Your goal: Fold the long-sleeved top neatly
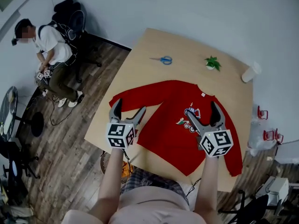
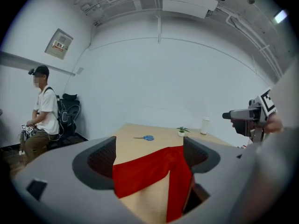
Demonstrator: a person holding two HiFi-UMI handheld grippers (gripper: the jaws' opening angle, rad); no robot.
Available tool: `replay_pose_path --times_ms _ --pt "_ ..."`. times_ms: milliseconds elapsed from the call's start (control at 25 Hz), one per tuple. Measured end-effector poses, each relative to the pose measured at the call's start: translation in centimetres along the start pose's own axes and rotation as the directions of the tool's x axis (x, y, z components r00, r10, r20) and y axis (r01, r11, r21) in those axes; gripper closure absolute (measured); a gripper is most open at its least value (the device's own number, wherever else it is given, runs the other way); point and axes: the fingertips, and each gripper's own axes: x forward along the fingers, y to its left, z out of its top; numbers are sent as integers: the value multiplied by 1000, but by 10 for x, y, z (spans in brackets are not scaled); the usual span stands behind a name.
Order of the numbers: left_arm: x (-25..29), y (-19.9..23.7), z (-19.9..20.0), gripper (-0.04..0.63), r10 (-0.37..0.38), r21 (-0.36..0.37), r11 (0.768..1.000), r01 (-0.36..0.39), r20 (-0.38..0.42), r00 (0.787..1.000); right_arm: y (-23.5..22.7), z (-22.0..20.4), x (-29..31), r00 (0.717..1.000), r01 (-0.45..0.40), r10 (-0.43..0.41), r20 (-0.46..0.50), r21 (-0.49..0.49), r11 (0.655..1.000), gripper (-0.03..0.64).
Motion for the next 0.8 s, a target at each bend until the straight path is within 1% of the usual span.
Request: replay_pose_path --times_ms 160,320,400,560,800 --pt "-7 41 -6 161 99 -23 995 -100 -13 995 33 4 50 994 -108 108 -21 -25 994 150" --pt "-12 76 -15 161 181 -55 982 -183 -41 983 65 5 98 979 -200 197 -49 -48 979 152" --pt "-14 92 -24 161 224 -77 970 -228 -61 973 78 1 121 969 -241 237 -70 -54 969 155" --pt "-16 115 -53 163 281 -139 945 -297 -120 952 102 -19 165 943 -308 303 -134 -17 951 158" --pt "-17 148 -108 163 343 -195 898 -393 -248 906 131 -63 216 915 -347 323 -242 -63 936 158"
